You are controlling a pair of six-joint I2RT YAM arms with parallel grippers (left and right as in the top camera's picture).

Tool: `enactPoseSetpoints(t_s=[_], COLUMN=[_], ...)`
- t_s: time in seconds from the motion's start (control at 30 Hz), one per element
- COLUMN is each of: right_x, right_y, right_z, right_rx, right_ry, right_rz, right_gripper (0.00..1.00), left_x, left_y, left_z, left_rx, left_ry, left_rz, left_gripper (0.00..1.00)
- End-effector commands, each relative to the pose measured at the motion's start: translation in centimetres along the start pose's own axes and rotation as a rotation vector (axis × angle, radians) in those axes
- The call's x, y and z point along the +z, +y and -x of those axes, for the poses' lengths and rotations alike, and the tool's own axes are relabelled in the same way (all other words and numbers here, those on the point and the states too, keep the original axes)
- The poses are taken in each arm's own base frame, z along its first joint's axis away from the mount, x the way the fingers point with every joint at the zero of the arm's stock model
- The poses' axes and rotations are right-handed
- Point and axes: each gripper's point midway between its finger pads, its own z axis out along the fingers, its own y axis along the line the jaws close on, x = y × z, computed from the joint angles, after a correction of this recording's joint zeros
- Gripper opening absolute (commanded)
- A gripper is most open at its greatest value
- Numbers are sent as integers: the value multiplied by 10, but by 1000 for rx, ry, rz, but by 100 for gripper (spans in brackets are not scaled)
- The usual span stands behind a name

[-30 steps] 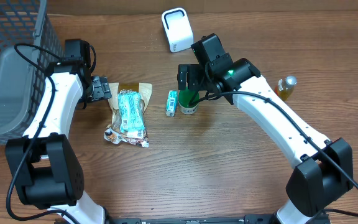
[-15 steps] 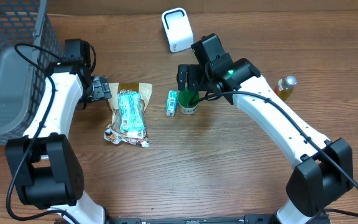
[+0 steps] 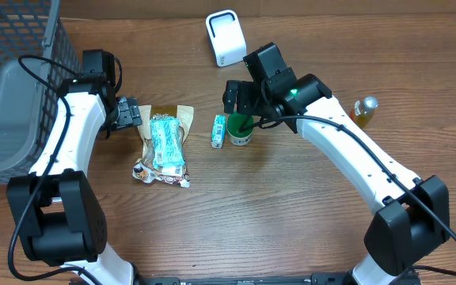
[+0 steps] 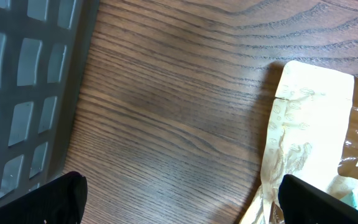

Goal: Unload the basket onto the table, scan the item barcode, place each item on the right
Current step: 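Lower the open right gripper over the green-lidded tub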

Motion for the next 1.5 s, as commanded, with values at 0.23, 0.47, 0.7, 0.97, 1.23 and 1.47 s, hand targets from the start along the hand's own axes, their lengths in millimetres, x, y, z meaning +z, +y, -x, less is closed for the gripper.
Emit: enactPoseSetpoints(t_s=[0.23, 0.47, 0.7, 0.97, 1.23, 1.47], right_x=[33, 50, 50, 50, 50, 51], right_y=[-8, -7, -4, -6, 1, -6], right_z=[-17, -30, -33, -39, -40, -38], right_rx=[153, 141, 132, 131, 124, 168], right_ry=[69, 114, 120, 137, 128, 106], right_rz=[-50, -65, -66, -79, -67, -112], right_gripper=[100, 100, 100, 92, 98, 100], left_x=[-2, -2, -2, -2, -2, -2], left_y=[1, 1, 1, 1, 1, 1], left_z=[3, 3, 3, 3, 3, 3], left_rx=[6, 6, 6, 6, 6, 6], left_ry=[-11, -11, -11, -11, -11, -11], left_rz=[10, 10, 10, 10, 10, 10], left_gripper=[100, 100, 100, 100, 100, 100])
